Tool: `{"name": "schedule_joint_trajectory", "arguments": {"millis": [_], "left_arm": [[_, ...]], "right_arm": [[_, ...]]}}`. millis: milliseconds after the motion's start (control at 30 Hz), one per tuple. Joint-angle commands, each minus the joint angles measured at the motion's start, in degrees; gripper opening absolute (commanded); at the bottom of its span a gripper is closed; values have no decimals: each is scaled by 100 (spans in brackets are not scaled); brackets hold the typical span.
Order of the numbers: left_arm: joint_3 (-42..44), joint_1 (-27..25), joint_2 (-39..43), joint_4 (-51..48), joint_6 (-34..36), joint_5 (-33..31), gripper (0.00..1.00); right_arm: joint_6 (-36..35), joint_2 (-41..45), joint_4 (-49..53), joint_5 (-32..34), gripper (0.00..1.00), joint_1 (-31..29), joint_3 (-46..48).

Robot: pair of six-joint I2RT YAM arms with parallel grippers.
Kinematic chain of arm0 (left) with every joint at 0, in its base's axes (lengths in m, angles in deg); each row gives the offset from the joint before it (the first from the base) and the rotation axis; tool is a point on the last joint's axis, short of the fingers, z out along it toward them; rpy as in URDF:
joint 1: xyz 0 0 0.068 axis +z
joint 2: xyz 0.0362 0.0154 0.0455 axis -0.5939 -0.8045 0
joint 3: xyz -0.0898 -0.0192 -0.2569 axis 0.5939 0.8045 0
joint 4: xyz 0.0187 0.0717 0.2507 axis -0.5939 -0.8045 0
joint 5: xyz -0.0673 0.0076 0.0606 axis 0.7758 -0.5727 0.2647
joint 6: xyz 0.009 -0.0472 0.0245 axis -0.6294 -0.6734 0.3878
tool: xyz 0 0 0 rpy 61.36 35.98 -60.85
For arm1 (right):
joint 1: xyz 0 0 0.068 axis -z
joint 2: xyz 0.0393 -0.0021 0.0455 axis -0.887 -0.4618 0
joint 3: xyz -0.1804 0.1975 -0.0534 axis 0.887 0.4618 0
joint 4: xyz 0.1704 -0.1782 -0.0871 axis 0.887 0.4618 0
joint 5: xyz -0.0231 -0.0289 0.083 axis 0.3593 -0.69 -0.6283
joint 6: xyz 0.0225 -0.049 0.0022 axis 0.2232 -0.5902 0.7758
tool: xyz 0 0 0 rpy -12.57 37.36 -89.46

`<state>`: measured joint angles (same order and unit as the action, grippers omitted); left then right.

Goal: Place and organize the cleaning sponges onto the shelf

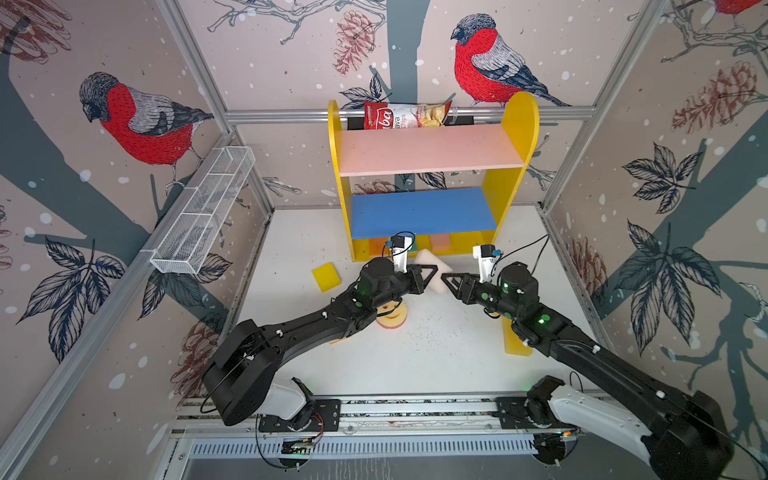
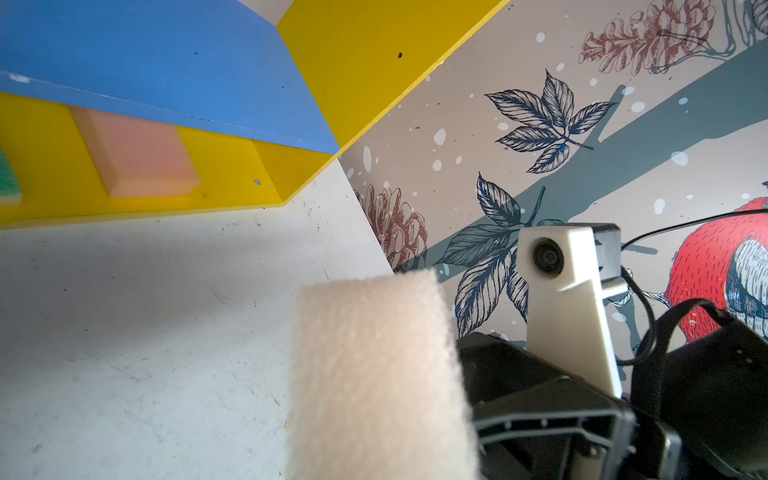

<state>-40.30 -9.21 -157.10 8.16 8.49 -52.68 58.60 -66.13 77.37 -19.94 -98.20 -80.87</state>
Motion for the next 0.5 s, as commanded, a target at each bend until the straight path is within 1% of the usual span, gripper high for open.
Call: {"name": "schedule_joint_trajectory", "arguments": {"millis": [0,67,133,200,267,367,433,467], "left_arm": [[35,3,176,-131,235,-56,0],[35,57,266,-281,328,37,0],[17,129,324,-432,416,248,0],[25,224,363,-539,471,467,0],[78,325,387,-569,490,732,0],[172,463,371,-355,405,1175,0],[167,528,315,-205,346,1453,0],[161,554,294,-129,310,1552,0]], "right_arm": [[-125,164,-204,-258,65,231,41],[-174,240,-337,-661,72,552,65],[-181,222,-538,-1222,79,888,88],[-205,121,-724,-1801,82,1116,88],[-271,-50,-882,-2322,82,1181,17],[-335,-353,-935,-3052,82,1162,-193],[-388,-513,-948,-3286,80,1074,-300],[-464,-591,-899,-3288,79,1005,-356]]}}
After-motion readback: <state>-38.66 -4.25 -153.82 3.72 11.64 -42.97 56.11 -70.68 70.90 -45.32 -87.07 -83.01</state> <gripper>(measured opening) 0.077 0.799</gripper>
